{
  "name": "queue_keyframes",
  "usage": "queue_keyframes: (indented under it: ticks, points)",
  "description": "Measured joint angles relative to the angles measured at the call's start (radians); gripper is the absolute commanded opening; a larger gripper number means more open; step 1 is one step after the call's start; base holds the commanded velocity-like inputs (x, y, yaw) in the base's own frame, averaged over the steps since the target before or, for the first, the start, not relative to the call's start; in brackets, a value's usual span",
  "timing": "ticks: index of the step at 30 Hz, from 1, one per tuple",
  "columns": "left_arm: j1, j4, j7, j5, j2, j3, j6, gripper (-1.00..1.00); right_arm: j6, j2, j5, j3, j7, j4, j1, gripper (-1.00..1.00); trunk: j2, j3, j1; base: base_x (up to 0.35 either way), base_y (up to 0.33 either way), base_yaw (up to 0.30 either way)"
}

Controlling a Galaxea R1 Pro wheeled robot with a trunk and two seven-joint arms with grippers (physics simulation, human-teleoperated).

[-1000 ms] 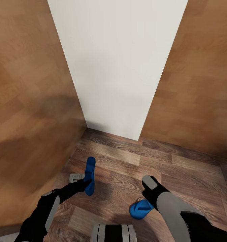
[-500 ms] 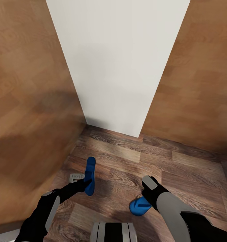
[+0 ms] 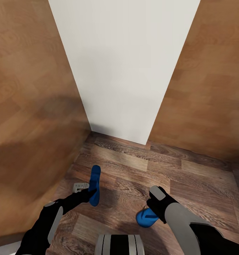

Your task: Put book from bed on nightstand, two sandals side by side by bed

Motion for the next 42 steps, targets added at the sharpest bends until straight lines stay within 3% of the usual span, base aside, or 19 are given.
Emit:
queue_keyframes:
  ticks: [8,16,26,33,42]
  points:
    - [0.0,0.0,0.0,0.0,0.0,0.0,0.0,-1.0,0.007,0.0,0.0,0.0,0.004,0.0,0.0,1.0,0.0,0.0,0.0,0.0,0.0,0.0]
    - [0.0,-0.001,0.0,0.0,-0.001,0.0,0.0,-1.0,0.062,0.001,0.001,0.001,0.132,0.0,-0.001,1.0,0.0,0.0,0.0,0.0,0.0,0.0]
    - [0.0,-0.001,0.0,0.0,-0.001,0.0,0.0,-1.0,0.078,0.002,0.002,0.0,0.148,0.002,-0.001,1.0,0.0,0.0,0.0,0.0,0.0,0.0]
    - [0.0,-0.002,0.0,0.0,-0.001,-0.002,0.0,-1.0,0.115,0.002,0.003,0.001,0.305,0.055,0.0,1.0,0.0,0.0,0.0,0.0,0.0,0.0]
    - [0.0,-0.002,0.0,0.0,-0.001,-0.002,0.0,-1.0,0.122,0.001,0.003,0.001,0.327,0.073,0.0,1.0,0.0,0.0,0.0,0.0,0.0,0.0]
